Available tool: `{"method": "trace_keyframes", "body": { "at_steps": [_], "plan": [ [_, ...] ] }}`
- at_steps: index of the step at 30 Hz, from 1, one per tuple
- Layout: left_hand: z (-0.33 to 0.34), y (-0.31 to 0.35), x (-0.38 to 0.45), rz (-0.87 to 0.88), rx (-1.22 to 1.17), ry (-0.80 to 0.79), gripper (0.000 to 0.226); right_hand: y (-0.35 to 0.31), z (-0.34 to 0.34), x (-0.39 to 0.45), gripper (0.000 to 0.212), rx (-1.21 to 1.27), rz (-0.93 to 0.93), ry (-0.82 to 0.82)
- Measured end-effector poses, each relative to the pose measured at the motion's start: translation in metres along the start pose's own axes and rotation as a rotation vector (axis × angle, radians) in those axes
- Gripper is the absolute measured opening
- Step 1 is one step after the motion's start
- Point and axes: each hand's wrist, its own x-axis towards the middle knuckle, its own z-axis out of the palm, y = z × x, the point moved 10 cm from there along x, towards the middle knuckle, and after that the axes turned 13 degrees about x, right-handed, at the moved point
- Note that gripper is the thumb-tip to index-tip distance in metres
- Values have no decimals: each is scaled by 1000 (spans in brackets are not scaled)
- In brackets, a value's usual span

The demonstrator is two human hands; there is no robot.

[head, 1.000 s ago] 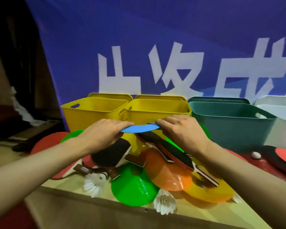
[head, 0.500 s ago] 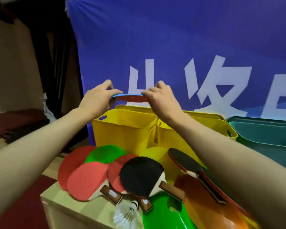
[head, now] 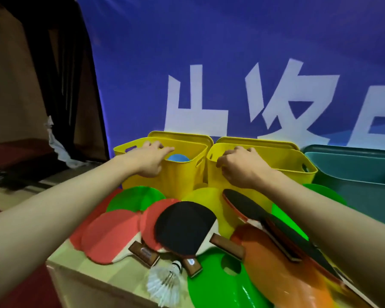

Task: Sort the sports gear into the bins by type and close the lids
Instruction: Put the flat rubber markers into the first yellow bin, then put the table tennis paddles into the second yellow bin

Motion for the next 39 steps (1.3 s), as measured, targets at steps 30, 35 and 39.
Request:
{"method": "trace_keyframes", "body": {
  "at_steps": [30, 35, 39],
  "plan": [
    [-258, 584, -36, 859, 1, 355, 54, 373, -50, -556, 106, 30, 980, -146],
    [-263, 621, -29, 888, -29, 364, 49, 389, -35, -545, 97, 66, 861, -160],
    [-268, 663, -24, 937, -31, 377, 53, 405, -35, -542, 85, 53, 822, -85]
  ]
}}
